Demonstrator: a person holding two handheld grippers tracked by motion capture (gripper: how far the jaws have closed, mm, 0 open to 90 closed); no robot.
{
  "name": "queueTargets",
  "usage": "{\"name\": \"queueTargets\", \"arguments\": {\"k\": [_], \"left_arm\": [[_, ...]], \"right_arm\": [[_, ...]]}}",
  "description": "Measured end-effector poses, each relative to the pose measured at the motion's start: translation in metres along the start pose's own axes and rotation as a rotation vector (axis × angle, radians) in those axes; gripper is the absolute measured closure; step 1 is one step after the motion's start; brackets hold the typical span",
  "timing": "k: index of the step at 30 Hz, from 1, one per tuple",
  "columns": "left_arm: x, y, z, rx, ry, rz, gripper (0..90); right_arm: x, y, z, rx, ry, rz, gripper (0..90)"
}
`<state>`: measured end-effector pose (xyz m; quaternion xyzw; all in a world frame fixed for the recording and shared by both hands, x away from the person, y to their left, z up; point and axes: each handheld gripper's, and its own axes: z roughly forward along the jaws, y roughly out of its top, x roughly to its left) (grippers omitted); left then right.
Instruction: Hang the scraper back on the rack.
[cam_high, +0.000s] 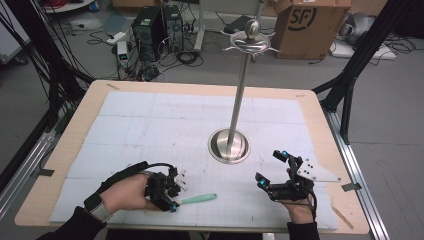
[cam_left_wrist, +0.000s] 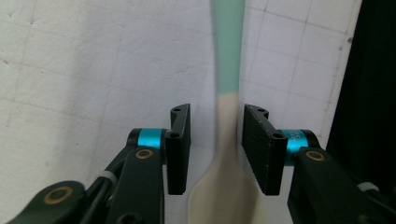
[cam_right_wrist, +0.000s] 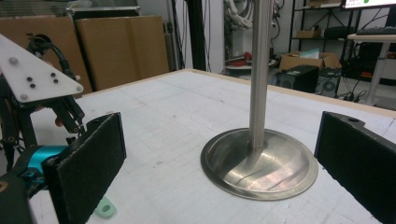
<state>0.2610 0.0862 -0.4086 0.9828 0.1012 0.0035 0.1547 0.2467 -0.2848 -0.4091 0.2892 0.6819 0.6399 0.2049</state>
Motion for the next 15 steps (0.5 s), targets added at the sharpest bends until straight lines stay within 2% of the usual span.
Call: {"name": "queueTargets", "arguments": {"k": [6, 13, 15], "left_arm": [[-0.005, 0.007, 0.001, 0.05, 0.011, 0.015, 71.2], [-0.002, 0.011, 0.002, 0.081, -0.011, -0.002, 75.2], [0.0, 0.013, 0.002, 0.096, -0.021, -0.025, 77.2]], "right_arm": [[0.001, 0.0, 0.001, 0.003, 0.009, -0.002, 1.1], [0.001, 0.0, 0.0, -0.001, 0.008, -0.006, 1.1], [0.001, 0.0, 0.0, -0.004, 0.009, -0.012, 1.1]]}}
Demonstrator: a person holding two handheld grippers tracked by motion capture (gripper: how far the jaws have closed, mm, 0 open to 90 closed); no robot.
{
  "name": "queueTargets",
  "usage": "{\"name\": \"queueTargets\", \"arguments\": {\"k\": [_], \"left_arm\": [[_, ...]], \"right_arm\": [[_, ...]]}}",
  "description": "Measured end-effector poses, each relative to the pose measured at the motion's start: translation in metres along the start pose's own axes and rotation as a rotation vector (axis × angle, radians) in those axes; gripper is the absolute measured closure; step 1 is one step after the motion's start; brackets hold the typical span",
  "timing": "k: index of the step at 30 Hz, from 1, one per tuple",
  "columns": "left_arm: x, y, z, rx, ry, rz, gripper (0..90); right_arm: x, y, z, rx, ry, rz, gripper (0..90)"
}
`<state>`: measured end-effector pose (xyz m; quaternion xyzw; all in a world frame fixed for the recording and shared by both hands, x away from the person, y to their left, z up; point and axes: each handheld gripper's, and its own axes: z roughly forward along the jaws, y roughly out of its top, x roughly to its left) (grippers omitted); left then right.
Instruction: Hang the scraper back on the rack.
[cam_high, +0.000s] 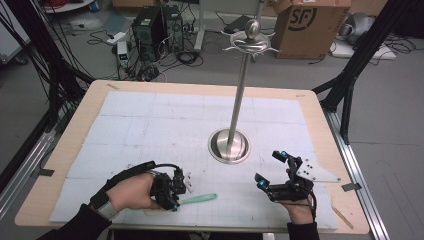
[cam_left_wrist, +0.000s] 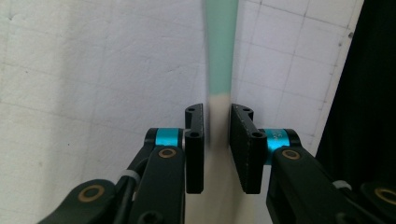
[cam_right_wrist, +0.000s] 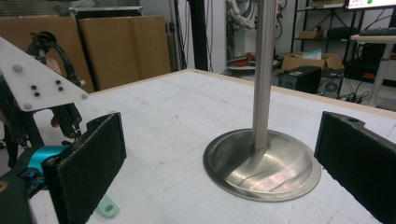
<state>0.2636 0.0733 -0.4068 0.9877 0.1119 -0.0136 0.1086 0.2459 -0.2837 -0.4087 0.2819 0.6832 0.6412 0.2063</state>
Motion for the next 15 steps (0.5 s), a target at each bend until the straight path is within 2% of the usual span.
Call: {"name": "queueTargets", "arguments": {"k": [4, 10, 15], "left_arm": [[0.0046, 0.0009, 0.0001, 0.007, -0.026, 0.0, 80.0], [0.0015, 0.0008, -0.0003, 0.005, -0.004, 0.009, 80.3], [-0.0003, -0.0016, -0.0015, -0.013, 0.015, -0.004, 80.2]], "right_arm": [[0.0006, -0.0003, -0.0016, 0.002, -0.001, 0.006, 1.1], [-0.0007, -0.0008, -0.0055, 0.0, -0.008, 0.009, 1.1], [0.0004, -0.0004, -0.004, -0.004, 0.003, 0.005, 1.1]]}}
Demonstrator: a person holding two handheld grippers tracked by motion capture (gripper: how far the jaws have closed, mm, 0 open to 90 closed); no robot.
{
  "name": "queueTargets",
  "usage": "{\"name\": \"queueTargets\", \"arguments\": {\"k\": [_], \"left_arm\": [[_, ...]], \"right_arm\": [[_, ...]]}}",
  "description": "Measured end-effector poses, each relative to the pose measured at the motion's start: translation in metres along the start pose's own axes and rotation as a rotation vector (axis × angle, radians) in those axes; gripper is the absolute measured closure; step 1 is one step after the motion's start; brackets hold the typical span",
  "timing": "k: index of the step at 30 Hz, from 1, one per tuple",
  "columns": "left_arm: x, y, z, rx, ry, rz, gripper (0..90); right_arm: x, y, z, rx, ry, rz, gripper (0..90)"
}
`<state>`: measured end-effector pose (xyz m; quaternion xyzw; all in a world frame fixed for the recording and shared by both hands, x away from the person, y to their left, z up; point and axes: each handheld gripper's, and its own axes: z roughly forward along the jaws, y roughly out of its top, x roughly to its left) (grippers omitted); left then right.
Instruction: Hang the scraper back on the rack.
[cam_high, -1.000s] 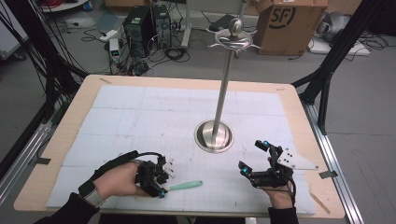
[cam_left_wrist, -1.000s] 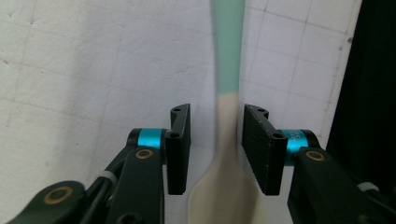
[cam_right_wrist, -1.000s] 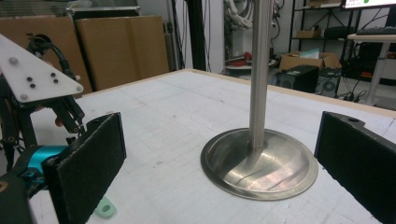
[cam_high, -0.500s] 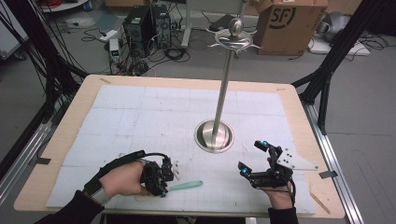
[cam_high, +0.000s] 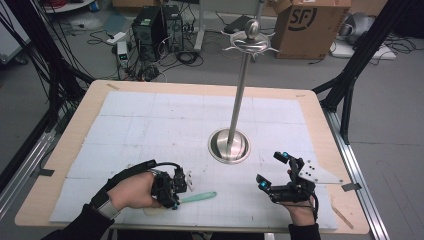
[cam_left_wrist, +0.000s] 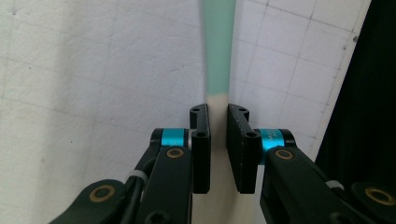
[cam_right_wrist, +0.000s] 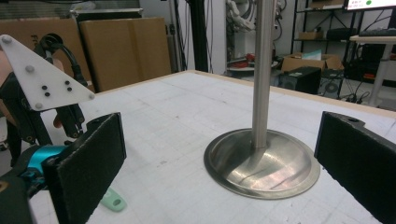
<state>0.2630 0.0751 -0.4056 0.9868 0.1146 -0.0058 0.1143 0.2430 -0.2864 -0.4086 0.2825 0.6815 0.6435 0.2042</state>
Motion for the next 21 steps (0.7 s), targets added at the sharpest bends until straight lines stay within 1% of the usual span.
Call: {"name": "queueTargets", "arguments": {"k": [2, 4, 5, 7, 11, 12, 14, 15, 16, 17, 21], "left_arm": [[0.0, -0.004, -0.001, -0.033, -0.004, -0.013, 80.2], [0.002, -0.009, -0.005, -0.079, -0.004, -0.028, 80.3], [0.002, -0.011, -0.008, -0.101, 0.001, -0.034, 80.3], [0.005, -0.015, -0.015, -0.136, -0.001, -0.041, 80.4], [0.007, -0.024, -0.029, -0.22, 0.02, -0.067, 80.4], [0.009, -0.026, -0.032, -0.248, 0.022, -0.083, 80.4], [0.012, -0.031, -0.039, -0.297, 0.031, -0.098, 80.4], [0.014, -0.034, -0.042, -0.316, 0.019, -0.116, 80.5], [0.015, -0.036, -0.045, -0.342, 0.026, -0.122, 80.5], [0.016, -0.038, -0.047, -0.353, 0.024, -0.137, 80.5], [0.021, -0.043, -0.052, -0.404, 0.029, -0.156, 80.5]], "right_arm": [[0.001, 0.0, 0.001, 0.004, 0.002, 0.003, 1.1], [0.001, 0.0, 0.002, 0.006, 0.005, 0.0, 1.1], [0.001, 0.0, 0.002, 0.006, 0.003, -0.001, 1.1], [0.001, -0.001, 0.002, 0.008, 0.001, 0.002, 1.1], [0.002, 0.0, 0.003, 0.01, 0.006, -0.001, 1.1], [0.002, 0.001, 0.003, 0.011, 0.008, -0.001, 1.1], [0.003, 0.001, 0.004, 0.01, 0.008, -0.002, 1.1], [0.003, 0.001, 0.004, 0.011, 0.008, -0.003, 1.1], [0.003, 0.001, 0.004, 0.01, 0.008, -0.001, 1.1], [0.002, 0.0, 0.003, 0.011, 0.009, -0.001, 1.1], [0.001, 0.0, 0.003, 0.008, 0.008, 0.001, 1.1]]}}
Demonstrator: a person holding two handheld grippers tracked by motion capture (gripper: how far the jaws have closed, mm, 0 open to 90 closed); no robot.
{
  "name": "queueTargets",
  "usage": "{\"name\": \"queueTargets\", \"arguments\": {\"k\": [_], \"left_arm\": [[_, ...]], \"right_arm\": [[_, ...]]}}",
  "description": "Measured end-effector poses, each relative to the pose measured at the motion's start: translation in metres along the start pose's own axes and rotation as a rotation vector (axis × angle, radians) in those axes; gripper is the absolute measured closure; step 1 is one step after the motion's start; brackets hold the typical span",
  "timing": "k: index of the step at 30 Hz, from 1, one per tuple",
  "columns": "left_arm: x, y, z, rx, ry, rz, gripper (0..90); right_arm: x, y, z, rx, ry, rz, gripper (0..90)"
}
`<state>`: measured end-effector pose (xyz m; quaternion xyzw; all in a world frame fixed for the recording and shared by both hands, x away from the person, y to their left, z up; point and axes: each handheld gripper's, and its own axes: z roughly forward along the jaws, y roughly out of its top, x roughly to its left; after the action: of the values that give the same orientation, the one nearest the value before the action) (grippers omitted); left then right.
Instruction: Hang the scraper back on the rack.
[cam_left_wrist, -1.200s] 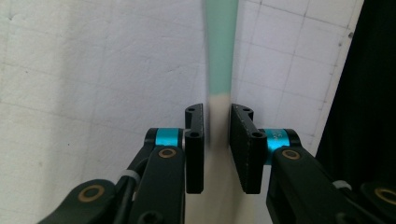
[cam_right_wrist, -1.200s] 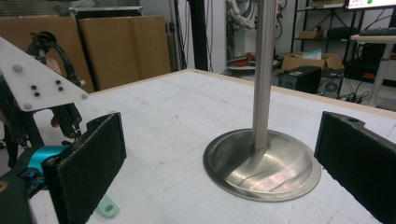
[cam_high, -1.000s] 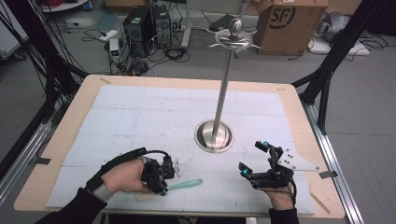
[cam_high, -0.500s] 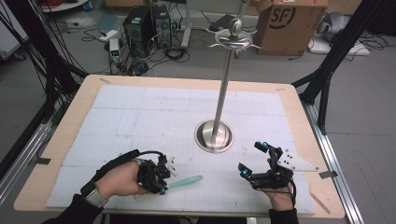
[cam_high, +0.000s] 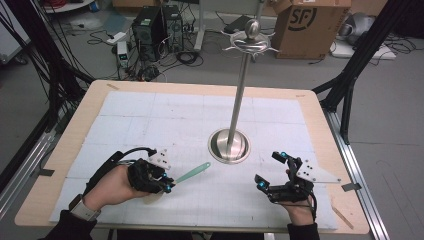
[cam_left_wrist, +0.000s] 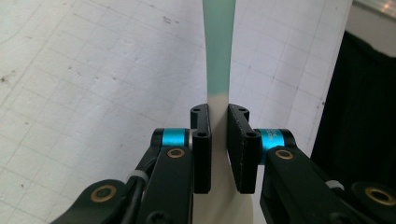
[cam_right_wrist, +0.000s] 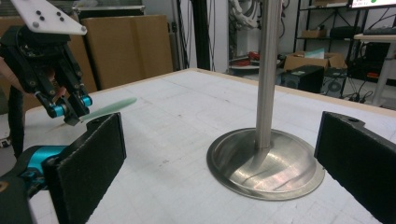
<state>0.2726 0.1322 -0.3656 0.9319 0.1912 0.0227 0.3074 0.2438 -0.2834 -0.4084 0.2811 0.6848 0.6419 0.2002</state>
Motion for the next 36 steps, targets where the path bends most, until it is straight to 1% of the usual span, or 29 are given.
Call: {"name": "queueTargets", "arguments": {"k": [1, 2, 5, 6, 8, 9, 11, 12, 17, 18, 19, 20, 22, 24, 29, 33, 34, 35, 36], "left_arm": [[0.001, 0.0, -0.003, -0.027, 0.0, -0.021, 80.5], [0.002, 0.0, -0.005, -0.044, -0.006, -0.026, 80.5], [0.005, 0.0, -0.011, -0.102, 0.0, -0.035, 80.4], [0.006, 0.001, -0.013, -0.122, -0.008, -0.049, 80.4], [0.008, 0.002, -0.016, -0.162, 0.008, -0.075, 80.4], [0.009, 0.002, -0.018, -0.173, 0.015, -0.082, 80.4], [0.012, 0.003, -0.021, -0.217, 0.025, -0.102, 80.4], [0.013, 0.004, -0.023, -0.236, 0.03, -0.1, 80.4], [0.015, 0.01, -0.032, -0.35, 0.052, -0.125, 80.4], [0.016, 0.012, -0.034, -0.376, 0.074, -0.135, 80.4], [0.017, 0.014, -0.036, -0.406, 0.093, -0.157, 80.4], [0.019, 0.015, -0.036, -0.431, 0.097, -0.168, 80.4], [0.021, 0.019, -0.037, -0.466, 0.111, -0.184, 80.4], [0.024, 0.024, -0.037, -0.487, 0.098, -0.187, 80.4], [0.025, 0.041, -0.04, -0.496, 0.109, -0.156, 80.4], [0.03, 0.052, -0.047, -0.556, 0.078, -0.113, 80.4], [0.032, 0.054, -0.049, -0.568, 0.08, -0.116, 80.4], [0.035, 0.056, -0.051, -0.572, 0.09, -0.117, 80.4], [0.037, 0.058, -0.053, -0.578, 0.105, -0.102, 80.4]], "right_arm": [[0.0, 0.0, 0.0, -0.002, -0.001, -0.003, 1.1], [0.0, 0.0, 0.0, -0.002, -0.001, -0.003, 1.1], [0.0, 0.0, 0.0, -0.003, 0.0, -0.001, 1.1], [0.0, 0.0, 0.0, -0.002, 0.0, -0.003, 1.1], [0.0, 0.0, 0.0, -0.001, -0.001, -0.001, 1.1], [0.0, 0.0, 0.0, -0.003, 0.001, -0.002, 1.1], [0.0, 0.0, -0.001, -0.001, 0.003, -0.003, 1.1], [0.0, 0.0, -0.001, -0.003, 0.0, -0.001, 1.1], [0.0, 0.0, -0.001, -0.004, -0.001, 0.0, 1.1], [0.001, 0.0, -0.001, -0.003, 0.002, -0.001, 1.1], [0.001, 0.0, -0.001, -0.003, 0.002, -0.001, 1.1], [0.001, 0.0, 0.0, -0.003, 0.002, -0.005, 1.1], [0.002, 0.0, 0.0, -0.001, 0.006, 0.001, 1.1], [0.002, 0.001, 0.0, -0.003, 0.008, -0.004, 1.1], [0.002, 0.0, 0.0, -0.004, 0.009, -0.001, 1.1], [0.002, 0.001, -0.001, -0.007, 0.01, 0.003, 1.1], [0.001, 0.001, -0.002, -0.011, 0.009, 0.001, 1.1], [0.001, 0.001, -0.002, -0.013, 0.01, 0.0, 1.1], [0.001, 0.001, -0.002, -0.014, 0.012, 0.0, 1.1]]}}
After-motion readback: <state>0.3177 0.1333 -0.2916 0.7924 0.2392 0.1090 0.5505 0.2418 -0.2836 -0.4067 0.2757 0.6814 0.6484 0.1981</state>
